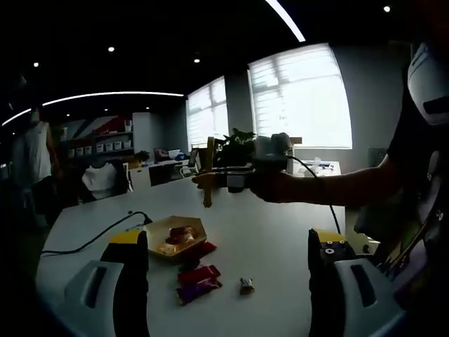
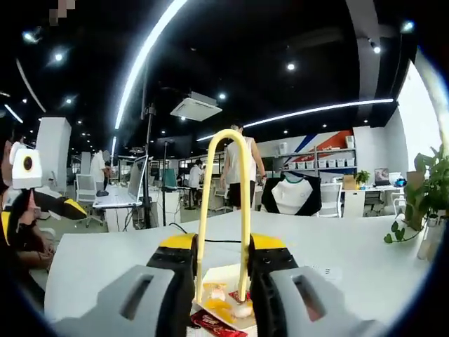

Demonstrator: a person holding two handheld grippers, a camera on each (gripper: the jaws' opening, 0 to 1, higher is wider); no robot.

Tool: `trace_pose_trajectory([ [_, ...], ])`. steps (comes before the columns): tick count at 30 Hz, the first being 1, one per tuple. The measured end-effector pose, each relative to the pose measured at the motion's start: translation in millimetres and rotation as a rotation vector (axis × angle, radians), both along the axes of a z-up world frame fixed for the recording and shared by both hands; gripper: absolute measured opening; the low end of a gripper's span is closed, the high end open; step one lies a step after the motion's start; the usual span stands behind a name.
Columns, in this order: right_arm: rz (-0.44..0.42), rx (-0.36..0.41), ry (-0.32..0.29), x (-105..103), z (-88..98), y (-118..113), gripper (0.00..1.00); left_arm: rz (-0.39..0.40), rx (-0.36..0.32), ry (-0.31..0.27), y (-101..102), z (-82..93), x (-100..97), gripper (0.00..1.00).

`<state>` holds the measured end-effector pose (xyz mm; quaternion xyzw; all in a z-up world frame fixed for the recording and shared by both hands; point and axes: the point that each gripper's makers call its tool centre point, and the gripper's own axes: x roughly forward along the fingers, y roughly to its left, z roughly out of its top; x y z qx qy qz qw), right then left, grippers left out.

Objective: Place the target food into the container with the food tongs after gripping and lifting it, then release it inside without dropping or visibly crushing the food.

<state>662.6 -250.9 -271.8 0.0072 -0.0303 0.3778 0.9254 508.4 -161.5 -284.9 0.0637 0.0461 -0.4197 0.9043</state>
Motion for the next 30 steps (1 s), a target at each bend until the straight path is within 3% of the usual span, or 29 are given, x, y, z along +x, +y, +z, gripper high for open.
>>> trace_pose_trajectory([
  [11,0.075,0.037,0.017,-25,-18.4,2,0.25,-0.007,0.008,-0.001,-1,-1.9,-3.0,1.0],
  [19,0.223,0.048,-0.011,-50,-23.8,23,0.25,0.006,0.011,-0.002,4,-4.4,-1.4,1.0],
  [25,0.409,-0.024,-0.036,-82,-42.4,43,0.26,0.008,0.014,0.001,5,-5.9,-1.4,1.0],
  [30,0.488,-0.033,0.001,-98,-55.1,48,0.26,0.006,0.018,-0.008,6,-5.3,-2.4,1.0],
])
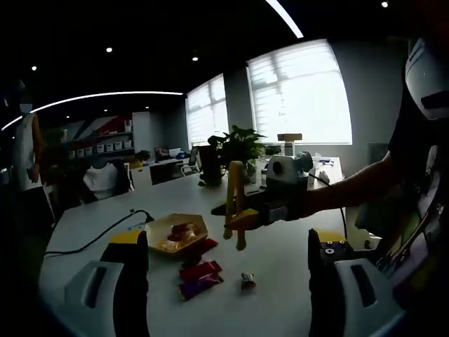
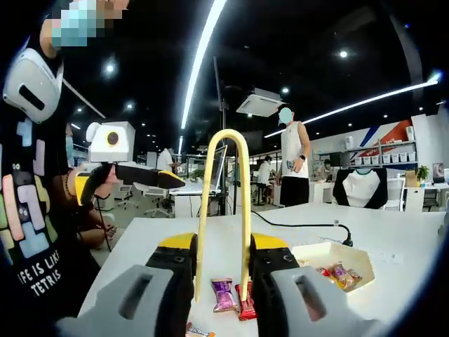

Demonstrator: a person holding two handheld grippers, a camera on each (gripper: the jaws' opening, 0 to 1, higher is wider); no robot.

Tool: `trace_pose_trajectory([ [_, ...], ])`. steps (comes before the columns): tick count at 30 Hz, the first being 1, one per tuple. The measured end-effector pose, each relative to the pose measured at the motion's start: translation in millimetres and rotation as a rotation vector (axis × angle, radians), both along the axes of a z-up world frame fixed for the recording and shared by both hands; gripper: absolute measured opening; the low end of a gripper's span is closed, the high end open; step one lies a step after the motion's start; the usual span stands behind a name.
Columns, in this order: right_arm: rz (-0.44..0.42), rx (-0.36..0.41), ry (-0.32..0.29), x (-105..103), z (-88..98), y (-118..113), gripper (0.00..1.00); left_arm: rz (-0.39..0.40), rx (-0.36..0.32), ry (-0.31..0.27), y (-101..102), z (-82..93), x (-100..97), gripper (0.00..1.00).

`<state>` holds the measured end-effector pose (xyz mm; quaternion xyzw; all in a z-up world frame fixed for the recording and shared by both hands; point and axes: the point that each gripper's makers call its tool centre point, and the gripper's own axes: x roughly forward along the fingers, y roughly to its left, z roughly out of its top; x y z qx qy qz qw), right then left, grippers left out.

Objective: Place the target food into the container with the food tongs after gripping and lifting it, then release it inside without dropping or visibly crushing the food.

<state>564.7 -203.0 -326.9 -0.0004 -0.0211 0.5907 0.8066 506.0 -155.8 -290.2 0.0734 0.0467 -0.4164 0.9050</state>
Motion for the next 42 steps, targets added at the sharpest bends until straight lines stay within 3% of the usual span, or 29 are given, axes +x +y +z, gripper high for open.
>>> trace_pose_trajectory([
  [3,0.054,-0.001,0.014,-8,-6.1,1,0.25,0.001,0.003,0.004,-1,-0.9,-0.2,1.0],
  [4,0.048,-0.012,-0.019,-9,-7.1,1,0.25,0.0,0.005,0.004,-1,-1.1,-0.3,1.0],
  [5,0.064,-0.001,-0.092,-12,-3.5,2,0.26,0.0,0.005,0.004,-1,-0.8,-0.3,1.0],
  [7,0.151,0.006,-0.028,-26,-9.2,6,0.26,0.0,0.003,0.004,0,-0.1,-0.4,1.0],
  [14,0.304,-0.031,0.023,-41,-31.5,9,0.26,0.011,0.015,0.017,4,-3.0,2.0,1.0],
  [16,0.291,-0.037,0.01,-37,-36.8,9,0.26,0.017,0.017,0.02,5,-3.8,3.6,1.0],
  [24,0.379,-0.106,0.021,-41,-62.1,9,0.26,0.028,0.007,0.03,6,-4.2,9.6,1.0],
  [42,0.484,-0.194,0.037,-49,-89.7,14,0.23,0.034,0.018,0.036,9,-6.3,16.5,1.0],
])
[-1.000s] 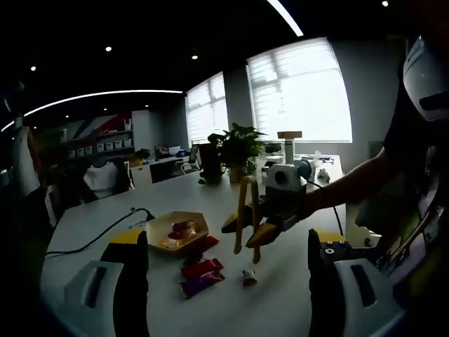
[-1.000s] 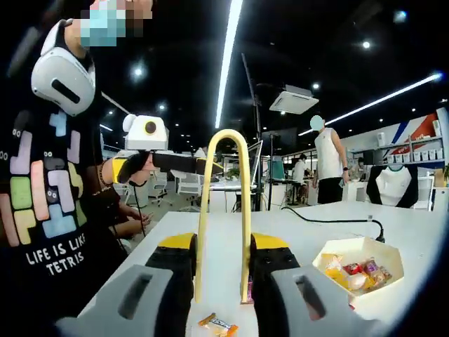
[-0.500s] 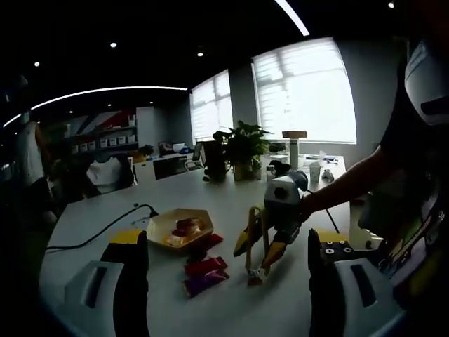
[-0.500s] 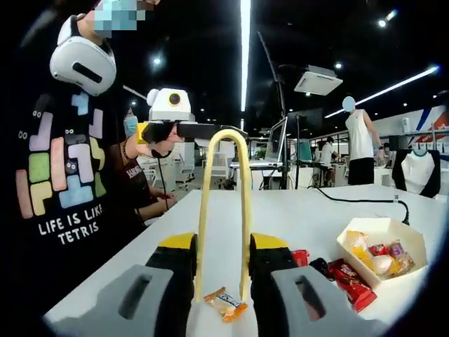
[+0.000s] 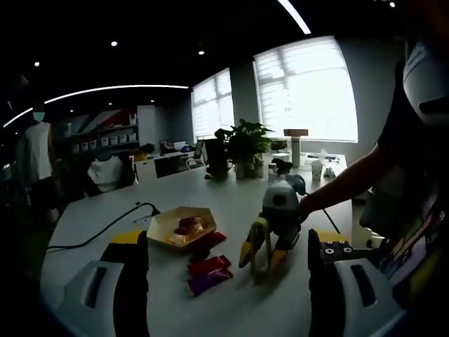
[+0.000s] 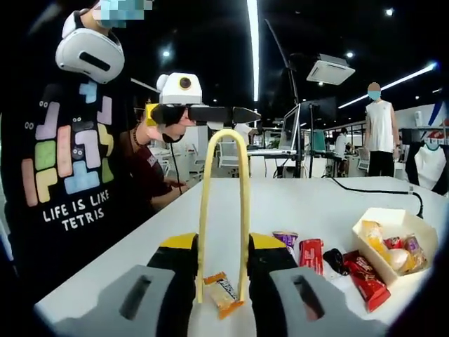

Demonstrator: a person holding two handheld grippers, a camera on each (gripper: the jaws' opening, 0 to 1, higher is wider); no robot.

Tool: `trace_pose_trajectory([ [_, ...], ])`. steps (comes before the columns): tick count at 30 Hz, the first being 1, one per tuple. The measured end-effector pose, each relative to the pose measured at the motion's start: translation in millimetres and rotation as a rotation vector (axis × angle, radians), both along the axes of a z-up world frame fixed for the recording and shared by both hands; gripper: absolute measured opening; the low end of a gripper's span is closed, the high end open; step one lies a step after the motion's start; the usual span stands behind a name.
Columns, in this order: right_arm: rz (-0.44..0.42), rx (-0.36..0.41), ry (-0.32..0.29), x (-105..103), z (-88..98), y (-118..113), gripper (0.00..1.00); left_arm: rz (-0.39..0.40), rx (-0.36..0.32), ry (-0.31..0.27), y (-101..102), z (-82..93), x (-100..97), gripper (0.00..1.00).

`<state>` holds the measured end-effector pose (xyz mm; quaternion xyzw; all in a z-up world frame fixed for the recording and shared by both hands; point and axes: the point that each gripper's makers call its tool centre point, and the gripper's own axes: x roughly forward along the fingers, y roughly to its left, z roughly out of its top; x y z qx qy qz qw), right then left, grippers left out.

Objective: Place the target food into the container with the food tongs after gripping and lifting it, then release it inside without dropping or visibly crushing the food.

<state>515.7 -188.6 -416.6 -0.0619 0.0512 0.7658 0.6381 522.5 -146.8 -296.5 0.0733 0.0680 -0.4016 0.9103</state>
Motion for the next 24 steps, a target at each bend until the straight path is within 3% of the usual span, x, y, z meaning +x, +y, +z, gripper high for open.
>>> trace_pose_trajectory([
  [3,-0.048,0.011,0.021,6,2.1,0,0.2,-0.003,-0.004,0.0,-2,0.8,0.4,1.0],
  [7,-0.121,0.014,0.003,15,1.6,1,0.16,-0.004,-0.001,0.0,-2,0.4,0.9,1.0],
  [13,-0.205,0.027,0.052,25,3.8,-2,0.14,-0.004,0.002,0.004,-1,-1.5,0.7,1.0],
  [15,-0.243,0.072,0.125,31,13.2,-4,0.14,-0.004,0.002,0.004,-1,-1.5,0.4,1.0],
  [17,-0.265,0.117,0.117,37,24.9,-7,0.14,-0.006,-0.001,0.001,-1,-0.4,-0.1,1.0],
  [19,-0.276,0.089,0.098,38,24.5,-10,0.13,-0.002,-0.002,0.0,-1,0.0,0.1,1.0],
  [21,-0.296,0.096,0.139,41,25.4,-12,0.13,-0.003,-0.005,-0.003,-1,0.6,-0.2,1.0],
  [23,-0.316,0.079,0.113,44,20.8,-14,0.13,-0.004,-0.004,-0.002,-1,0.7,-0.6,1.0],
  [24,-0.304,0.07,0.129,42,17.4,-14,0.14,-0.004,-0.003,-0.004,-1,1.0,-0.9,1.0],
])
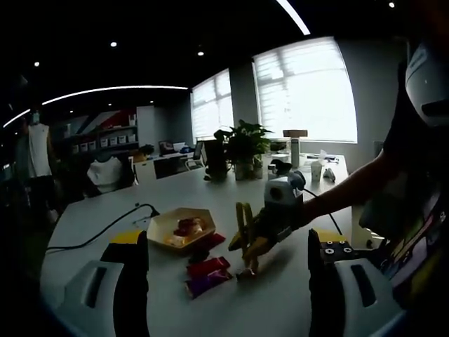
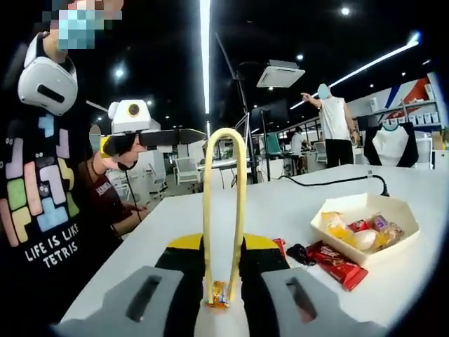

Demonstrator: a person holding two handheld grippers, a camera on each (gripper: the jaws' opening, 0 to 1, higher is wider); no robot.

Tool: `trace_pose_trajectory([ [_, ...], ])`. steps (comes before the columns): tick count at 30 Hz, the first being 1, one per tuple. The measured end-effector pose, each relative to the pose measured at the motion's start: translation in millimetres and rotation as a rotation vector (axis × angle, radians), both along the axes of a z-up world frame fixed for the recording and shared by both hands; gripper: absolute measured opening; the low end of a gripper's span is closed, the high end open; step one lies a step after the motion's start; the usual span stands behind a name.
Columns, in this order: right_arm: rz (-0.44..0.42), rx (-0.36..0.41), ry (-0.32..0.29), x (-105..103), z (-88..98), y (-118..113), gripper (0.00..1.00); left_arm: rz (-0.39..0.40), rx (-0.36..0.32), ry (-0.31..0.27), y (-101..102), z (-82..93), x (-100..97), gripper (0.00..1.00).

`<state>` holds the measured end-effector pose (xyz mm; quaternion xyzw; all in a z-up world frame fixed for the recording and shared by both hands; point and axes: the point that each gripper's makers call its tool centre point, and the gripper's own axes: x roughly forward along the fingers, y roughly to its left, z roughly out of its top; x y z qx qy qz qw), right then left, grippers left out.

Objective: Place the target food into the container with the food tongs after gripping and lifting it, then release it inside without dropping or visibly crushing the food.

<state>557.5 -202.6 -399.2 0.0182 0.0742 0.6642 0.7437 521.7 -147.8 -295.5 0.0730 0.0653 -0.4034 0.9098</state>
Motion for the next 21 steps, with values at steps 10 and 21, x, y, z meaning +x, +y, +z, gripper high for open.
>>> trace_pose_trajectory([
  [10,-0.048,0.033,0.056,1,0.8,3,0.19,0.0,0.001,-0.004,4,3.2,-0.6,1.0],
  [21,-0.456,0.037,0.093,30,10.5,-4,0.2,-0.005,-0.02,-0.022,4,8.3,-1.3,1.0],
])
